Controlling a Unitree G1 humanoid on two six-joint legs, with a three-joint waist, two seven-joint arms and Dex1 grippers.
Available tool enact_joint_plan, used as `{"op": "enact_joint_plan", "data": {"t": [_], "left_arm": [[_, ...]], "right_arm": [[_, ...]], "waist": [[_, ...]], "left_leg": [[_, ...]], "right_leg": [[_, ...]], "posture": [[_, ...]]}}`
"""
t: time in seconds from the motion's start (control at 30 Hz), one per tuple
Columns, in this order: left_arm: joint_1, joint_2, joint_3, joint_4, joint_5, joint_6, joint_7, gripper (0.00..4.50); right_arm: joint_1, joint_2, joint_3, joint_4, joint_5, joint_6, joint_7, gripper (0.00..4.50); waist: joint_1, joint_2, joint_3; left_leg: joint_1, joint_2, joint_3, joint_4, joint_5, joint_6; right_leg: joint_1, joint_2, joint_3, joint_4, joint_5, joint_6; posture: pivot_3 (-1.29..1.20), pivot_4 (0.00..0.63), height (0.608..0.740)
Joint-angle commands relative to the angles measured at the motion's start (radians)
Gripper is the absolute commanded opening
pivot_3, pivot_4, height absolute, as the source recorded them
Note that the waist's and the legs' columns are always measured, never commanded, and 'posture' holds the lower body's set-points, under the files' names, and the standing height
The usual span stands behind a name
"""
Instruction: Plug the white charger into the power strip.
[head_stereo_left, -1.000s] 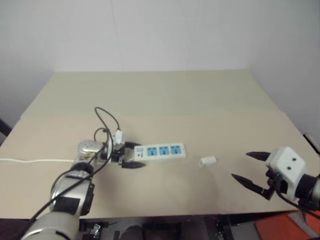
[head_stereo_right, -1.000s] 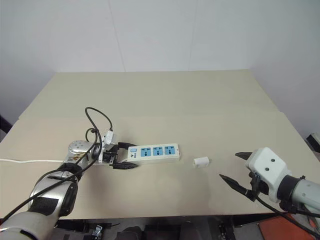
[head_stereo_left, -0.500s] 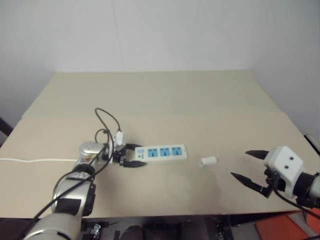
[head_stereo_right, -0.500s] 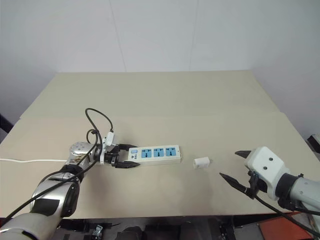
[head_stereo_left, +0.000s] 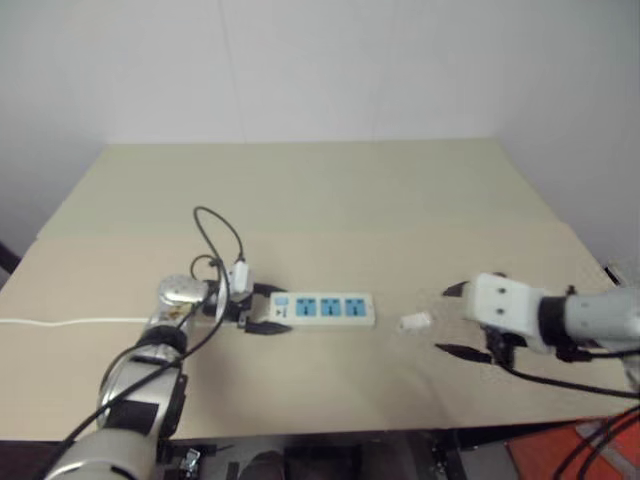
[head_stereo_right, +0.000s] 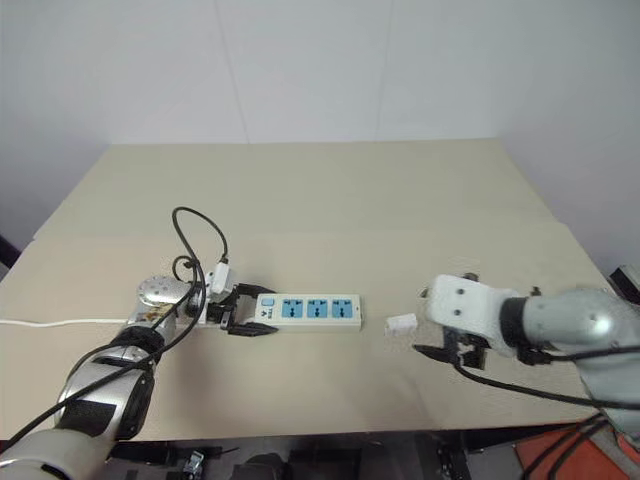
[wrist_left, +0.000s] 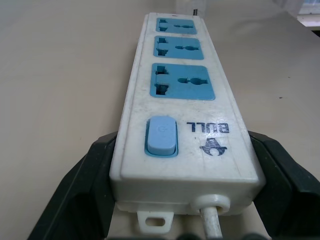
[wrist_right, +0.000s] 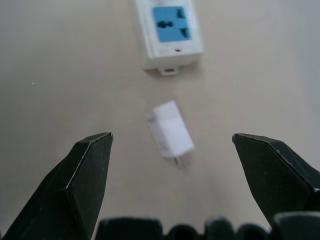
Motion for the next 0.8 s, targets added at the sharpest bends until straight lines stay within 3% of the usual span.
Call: {"op": "enact_joint_plan", "data": {"t": [0.03, 0.2, 0.37, 0.8], "left_arm": [[0.042, 0.020, -0.039, -0.097, -0.045, 0.024, -0.011, 3.31], [0.106, 0.052, -0.083, -0.211, -0.095, 0.094, -0.011, 3.31], [0.156, 0.067, -0.078, -0.313, -0.096, 0.157, -0.011, 3.31], [0.221, 0.066, -0.052, -0.460, -0.095, 0.267, 0.006, 3.31]], "right_arm": [[-0.209, 0.025, 0.231, 0.100, -0.170, 0.001, 0.121, 4.50], [-0.452, 0.125, 0.469, 0.233, -0.343, 0.000, 0.274, 4.50], [-0.551, 0.211, 0.587, 0.300, -0.439, 0.011, 0.381, 4.50], [-0.563, 0.318, 0.612, 0.372, -0.548, 0.026, 0.440, 4.50]], "waist": [[-0.001, 0.000, 0.000], [-0.002, 0.001, 0.000], [0.002, 0.001, 0.000], [0.003, 0.001, 0.000]], "left_leg": [[0.000, 0.000, 0.000, 0.000, 0.000, 0.000], [-0.001, 0.001, 0.000, 0.000, 0.000, 0.000], [-0.001, 0.001, -0.001, 0.000, 0.000, 0.000], [-0.002, 0.000, -0.001, 0.000, 0.000, -0.001]], "right_leg": [[0.000, 0.000, 0.000, 0.000, 0.000, 0.000], [-0.003, 0.001, 0.000, 0.000, 0.000, 0.000], [-0.004, 0.001, 0.000, -0.001, 0.000, 0.000], [-0.005, 0.000, 0.000, 0.003, 0.000, -0.001]], "posture": [[0.00, 0.150, 0.740], [0.00, 0.150, 0.740], [0.00, 0.150, 0.740], [0.00, 0.150, 0.740]]}}
